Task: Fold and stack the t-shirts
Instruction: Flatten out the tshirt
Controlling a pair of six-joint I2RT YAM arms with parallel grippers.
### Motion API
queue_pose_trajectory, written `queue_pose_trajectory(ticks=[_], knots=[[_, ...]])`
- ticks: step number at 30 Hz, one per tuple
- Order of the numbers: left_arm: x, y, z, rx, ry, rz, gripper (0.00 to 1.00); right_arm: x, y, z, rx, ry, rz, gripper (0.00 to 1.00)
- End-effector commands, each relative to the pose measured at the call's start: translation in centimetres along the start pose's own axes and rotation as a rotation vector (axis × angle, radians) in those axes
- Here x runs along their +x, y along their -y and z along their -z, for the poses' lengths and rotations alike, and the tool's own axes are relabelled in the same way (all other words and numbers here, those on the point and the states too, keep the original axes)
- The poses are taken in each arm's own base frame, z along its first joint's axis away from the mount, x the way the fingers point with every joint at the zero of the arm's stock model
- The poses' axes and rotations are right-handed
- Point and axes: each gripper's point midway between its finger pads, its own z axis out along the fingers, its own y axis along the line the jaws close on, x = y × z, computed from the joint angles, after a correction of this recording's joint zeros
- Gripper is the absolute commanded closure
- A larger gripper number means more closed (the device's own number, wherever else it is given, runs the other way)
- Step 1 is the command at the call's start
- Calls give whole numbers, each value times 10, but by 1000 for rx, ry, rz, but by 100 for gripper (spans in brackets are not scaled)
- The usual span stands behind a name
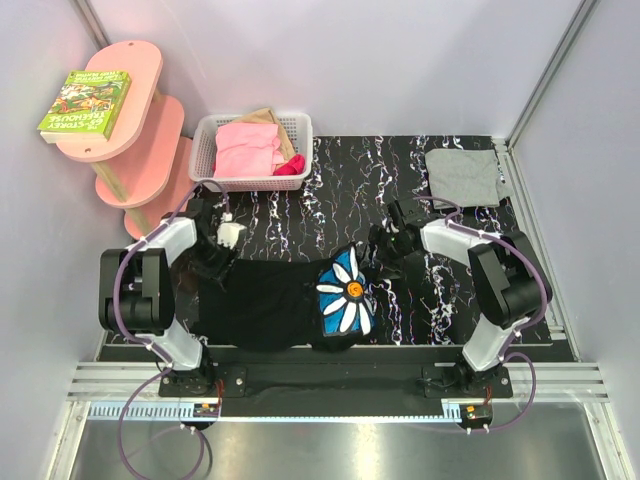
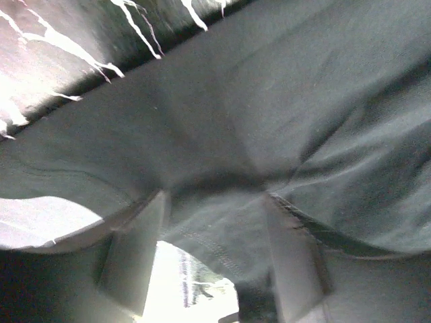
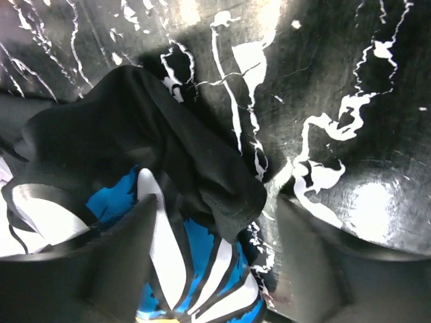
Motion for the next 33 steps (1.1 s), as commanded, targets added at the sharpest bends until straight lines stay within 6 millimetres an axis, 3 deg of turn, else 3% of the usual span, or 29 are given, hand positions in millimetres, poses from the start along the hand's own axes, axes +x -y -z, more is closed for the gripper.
queue_pose_trajectory(ticks=[1,3,4,7,11,12,14,15,17,18,19,20,22,25,26,28,29,31,32,33], knots=[[-7,-4,-5,-6,25,0,67,5,-1,-11,-32,-29,-37,48],[-7,-4,-5,-2,23,4,93,6,-1,-14,-36,-36,-49,67],[-7,-4,-5,-3,26,3,100,4,-1,-16,-38,-32,-51,81],[-7,-4,-3,-13,29,-1,100,1,-4,-13,-38,-15,-50,100],[-25,-15,26,-90,101,-17,100,-18,-27,20,-72,84,2,100],[-44,-22,45,-124,158,-24,100,-28,-36,34,-67,124,20,100],[-60,-24,79,-151,222,-25,100,-41,-57,72,-96,215,86,100],[-85,-26,113,-180,313,-39,100,-51,-68,95,-97,272,112,100],[-98,-21,154,-197,385,-39,100,-56,-88,140,-139,372,185,100],[-117,-18,191,-216,475,-58,100,-58,-94,160,-139,412,199,100],[-115,-12,206,-212,487,-58,100,-54,-100,185,-159,460,222,100],[-121,-5,236,-230,557,-71,100,-52,-104,200,-168,487,247,100],[-112,12,257,-208,592,-88,100,-36,-103,228,-187,530,259,100],[-91,27,274,-227,634,-107,100,-10,-89,252,-191,554,244,100],[-81,29,264,-220,609,-105,100,-2,-80,252,-176,551,231,100],[-62,34,262,-246,609,-128,100,22,-63,263,-157,542,210,100],[-50,35,241,-227,558,-120,100,33,-53,257,-142,509,196,100],[-36,40,225,-208,540,-123,100,58,-35,247,-126,429,138,100],[-28,41,205,-179,495,-112,100,71,-23,230,-101,358,111,100],[-28,42,197,-167,491,-111,100,80,-11,221,-65,314,83,97]])
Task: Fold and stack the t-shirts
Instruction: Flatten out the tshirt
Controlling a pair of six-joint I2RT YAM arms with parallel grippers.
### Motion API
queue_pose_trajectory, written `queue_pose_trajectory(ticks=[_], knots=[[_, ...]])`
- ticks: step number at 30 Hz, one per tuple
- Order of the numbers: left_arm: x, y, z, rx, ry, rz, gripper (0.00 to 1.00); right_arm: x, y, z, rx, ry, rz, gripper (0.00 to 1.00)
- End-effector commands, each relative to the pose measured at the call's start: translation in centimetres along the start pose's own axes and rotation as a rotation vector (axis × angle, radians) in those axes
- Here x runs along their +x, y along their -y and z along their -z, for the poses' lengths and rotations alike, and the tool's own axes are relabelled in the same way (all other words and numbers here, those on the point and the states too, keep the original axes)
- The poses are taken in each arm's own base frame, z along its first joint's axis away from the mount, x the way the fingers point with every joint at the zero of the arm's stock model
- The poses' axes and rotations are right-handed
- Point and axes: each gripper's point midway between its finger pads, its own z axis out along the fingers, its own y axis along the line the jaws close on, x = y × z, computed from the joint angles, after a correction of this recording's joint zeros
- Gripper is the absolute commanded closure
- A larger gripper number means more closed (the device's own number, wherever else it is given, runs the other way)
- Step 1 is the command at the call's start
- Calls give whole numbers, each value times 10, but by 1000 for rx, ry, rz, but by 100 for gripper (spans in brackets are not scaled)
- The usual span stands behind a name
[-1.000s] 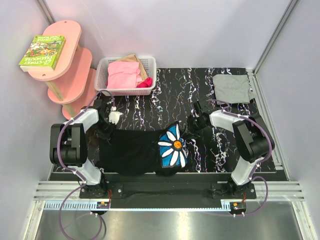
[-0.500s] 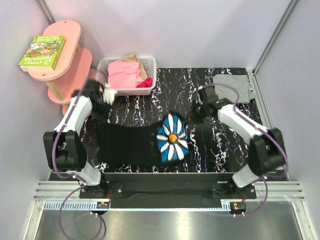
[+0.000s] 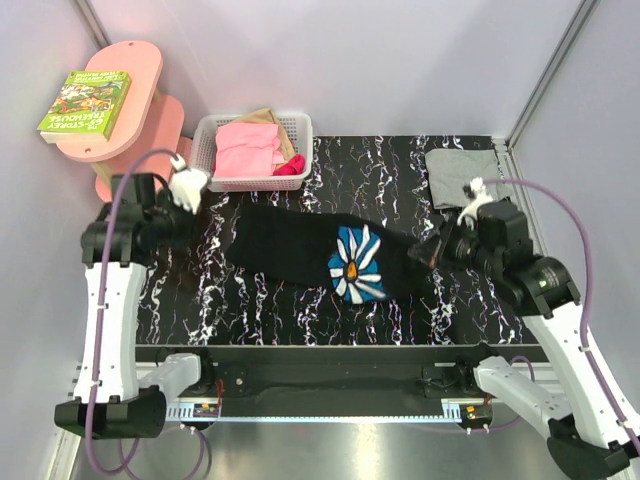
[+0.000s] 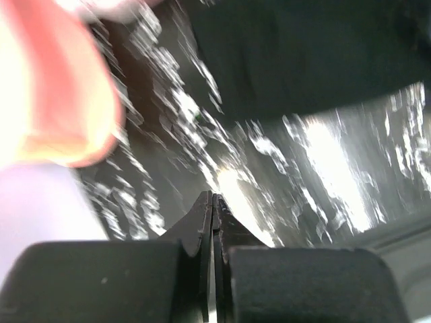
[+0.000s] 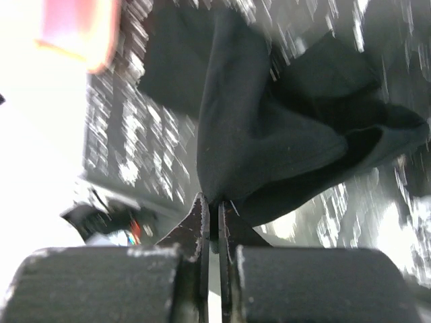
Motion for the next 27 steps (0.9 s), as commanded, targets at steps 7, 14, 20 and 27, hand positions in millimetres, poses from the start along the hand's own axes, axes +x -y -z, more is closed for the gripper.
queue_pose_trajectory(ticks=[7,14,20,27], knots=[[62,20,-76,180,-245,94,83,88,69,-20,278,-352,-136,20],[35,2,-137,219,-278,121,40,34,81,-58,398,-233,-26,10],[19,-5,-202,226,-323,111,40,32,122,-90,575,-250,29,10],[20,-9,-274,217,-407,89,40,46,151,-99,688,-264,12,4]])
